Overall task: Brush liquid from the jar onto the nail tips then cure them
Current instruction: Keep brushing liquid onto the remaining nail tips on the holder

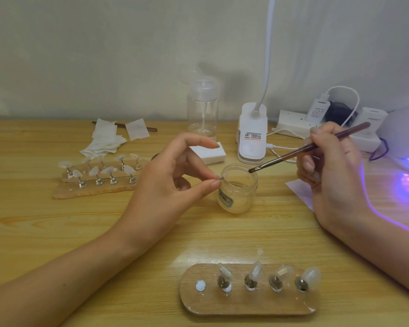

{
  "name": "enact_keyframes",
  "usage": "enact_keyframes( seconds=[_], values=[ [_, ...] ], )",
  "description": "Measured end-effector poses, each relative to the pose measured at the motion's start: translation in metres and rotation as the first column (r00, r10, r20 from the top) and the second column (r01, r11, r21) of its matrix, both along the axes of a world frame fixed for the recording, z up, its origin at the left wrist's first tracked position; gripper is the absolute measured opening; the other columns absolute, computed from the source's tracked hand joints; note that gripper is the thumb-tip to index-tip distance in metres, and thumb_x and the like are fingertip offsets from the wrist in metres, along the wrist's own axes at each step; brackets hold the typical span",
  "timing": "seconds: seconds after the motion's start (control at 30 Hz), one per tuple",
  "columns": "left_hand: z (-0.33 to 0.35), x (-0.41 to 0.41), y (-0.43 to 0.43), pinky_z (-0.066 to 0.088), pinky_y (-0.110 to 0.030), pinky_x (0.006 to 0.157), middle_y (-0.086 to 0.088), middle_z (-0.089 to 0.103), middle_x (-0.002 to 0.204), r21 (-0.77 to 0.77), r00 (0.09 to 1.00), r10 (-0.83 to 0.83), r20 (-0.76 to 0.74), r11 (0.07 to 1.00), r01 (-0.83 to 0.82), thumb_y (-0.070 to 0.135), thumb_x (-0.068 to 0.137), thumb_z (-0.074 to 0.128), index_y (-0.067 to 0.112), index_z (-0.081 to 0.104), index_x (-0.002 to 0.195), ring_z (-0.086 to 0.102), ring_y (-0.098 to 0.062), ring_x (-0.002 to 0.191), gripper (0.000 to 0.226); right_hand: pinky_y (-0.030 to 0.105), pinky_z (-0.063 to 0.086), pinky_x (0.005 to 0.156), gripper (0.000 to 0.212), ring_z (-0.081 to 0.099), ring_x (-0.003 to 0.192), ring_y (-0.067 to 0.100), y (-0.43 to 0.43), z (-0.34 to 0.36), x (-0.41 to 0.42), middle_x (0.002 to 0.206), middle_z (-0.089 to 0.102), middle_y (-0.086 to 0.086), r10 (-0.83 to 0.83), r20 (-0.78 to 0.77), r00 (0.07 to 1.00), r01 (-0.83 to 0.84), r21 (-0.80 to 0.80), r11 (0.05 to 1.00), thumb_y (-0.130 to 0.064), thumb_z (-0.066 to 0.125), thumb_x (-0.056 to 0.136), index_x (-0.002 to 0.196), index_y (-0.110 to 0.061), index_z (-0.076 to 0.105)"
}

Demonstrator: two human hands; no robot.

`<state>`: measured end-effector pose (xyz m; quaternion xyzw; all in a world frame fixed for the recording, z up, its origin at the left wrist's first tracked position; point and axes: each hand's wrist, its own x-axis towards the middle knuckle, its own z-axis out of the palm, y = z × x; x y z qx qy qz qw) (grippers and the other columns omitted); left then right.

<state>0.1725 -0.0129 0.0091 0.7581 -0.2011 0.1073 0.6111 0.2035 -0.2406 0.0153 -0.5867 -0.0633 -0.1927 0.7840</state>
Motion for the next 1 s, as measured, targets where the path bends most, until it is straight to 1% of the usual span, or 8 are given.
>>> enact_keyframes(
  seconds=[0.1, 0.23, 0.4, 0.5, 0.6, 0.67, 0.8, 1.0],
  values=[
    [-0.001, 0.001, 0.0, 0.048, -0.042, 0.061, 0.002, 0.07, 0.082, 0.011, 1.0, 0.004, 0.012, 1.0, -0.004, 0.007, 0.083, 0.078, 0.027, 0.06, 0.119, 0.07, -0.015, 0.085, 0.044, 0.017, 0.023, 0.039, 0.035, 0.032, 0.042, 0.007, -0.003, -0.001, 0.003, 0.05, 0.037, -0.005, -0.037, -0.013, 0.999, 0.037, 0.051, 0.998, -0.011, 0.046, 0.1, 0.068, -0.024, 0.044],
    [-0.004, 0.001, 0.001, 0.051, -0.033, 0.063, 0.001, 0.07, 0.087, -0.002, 1.0, 0.014, 0.018, 1.0, -0.014, 0.008, 0.085, 0.077, 0.027, 0.059, 0.12, 0.07, -0.016, 0.085, 0.044, 0.018, 0.021, 0.038, 0.033, 0.03, 0.041, 0.006, -0.003, -0.002, 0.004, 0.055, 0.035, -0.002, -0.059, -0.003, 0.998, 0.059, 0.113, 0.992, -0.012, 0.046, 0.1, 0.069, -0.023, 0.042],
    [0.021, -0.005, 0.001, 0.059, -0.04, 0.087, -0.003, 0.069, 0.089, -0.12, 0.997, 0.048, 0.056, 0.992, -0.041, 0.005, 0.082, 0.074, 0.02, 0.054, 0.123, 0.073, -0.021, 0.092, 0.049, 0.019, 0.022, 0.04, 0.029, 0.027, 0.041, 0.007, -0.002, -0.002, 0.003, 0.05, 0.034, -0.003, 0.015, 0.021, 1.0, -0.017, 0.116, 0.993, -0.016, 0.043, 0.102, 0.074, -0.019, 0.04],
    [0.058, -0.011, 0.009, 0.058, -0.026, 0.083, 0.002, 0.067, 0.086, -0.146, 0.985, 0.041, 0.167, 0.989, -0.016, 0.003, 0.084, 0.075, 0.012, 0.045, 0.131, 0.075, -0.016, 0.09, 0.056, 0.019, 0.023, 0.041, 0.029, 0.028, 0.041, 0.008, 0.0, 0.0, 0.001, 0.048, 0.036, -0.004, 0.053, 0.016, 0.998, -0.055, 0.094, 0.994, -0.017, 0.042, 0.103, 0.074, -0.018, 0.042],
    [0.086, -0.025, 0.018, 0.058, -0.027, 0.08, 0.006, 0.068, 0.088, -0.024, 0.956, -0.005, 0.293, 1.0, 0.012, 0.009, 0.086, 0.077, 0.009, 0.031, 0.136, 0.075, -0.015, 0.092, 0.067, 0.02, 0.024, 0.042, 0.028, 0.03, 0.04, 0.009, 0.002, 0.001, -0.001, 0.048, 0.039, -0.004, 0.067, 0.014, 0.998, -0.068, 0.079, 0.995, -0.017, 0.042, 0.103, 0.075, -0.019, 0.042],
    [0.087, -0.036, 0.023, 0.059, -0.031, 0.083, 0.008, 0.071, 0.088, 0.094, 0.95, -0.046, 0.309, 0.995, 0.018, 0.015, 0.084, 0.079, 0.013, 0.034, 0.136, 0.075, -0.016, 0.093, 0.069, 0.02, 0.025, 0.043, 0.028, 0.031, 0.04, 0.008, 0.003, 0.0, -0.001, 0.049, 0.04, -0.005, 0.065, 0.012, 0.998, -0.066, 0.079, 0.995, -0.018, 0.042, 0.102, 0.075, -0.02, 0.042],
    [0.057, -0.061, 0.025, 0.044, -0.027, 0.076, 0.01, 0.074, 0.085, 0.292, 0.974, -0.116, 0.195, 0.955, 0.055, 0.025, 0.082, 0.078, 0.026, 0.043, 0.134, 0.072, -0.017, 0.095, 0.063, 0.02, 0.024, 0.043, 0.028, 0.032, 0.041, 0.008, 0.004, 0.0, -0.003, 0.049, 0.041, -0.005, 0.067, 0.003, 0.998, -0.067, 0.073, 0.995, -0.018, 0.042, 0.102, 0.074, -0.02, 0.042],
    [0.019, -0.08, 0.026, 0.039, -0.021, 0.074, 0.018, 0.073, 0.088, 0.38, 0.99, -0.14, 0.034, 0.918, 0.116, 0.032, 0.082, 0.074, 0.039, 0.043, 0.132, 0.068, -0.018, 0.105, 0.06, 0.02, 0.025, 0.042, 0.028, 0.032, 0.041, 0.009, 0.005, 0.001, -0.003, 0.048, 0.042, -0.006, 0.069, -0.013, 0.998, -0.069, 0.061, 0.996, -0.016, 0.042, 0.102, 0.074, -0.02, 0.042]
  ],
)
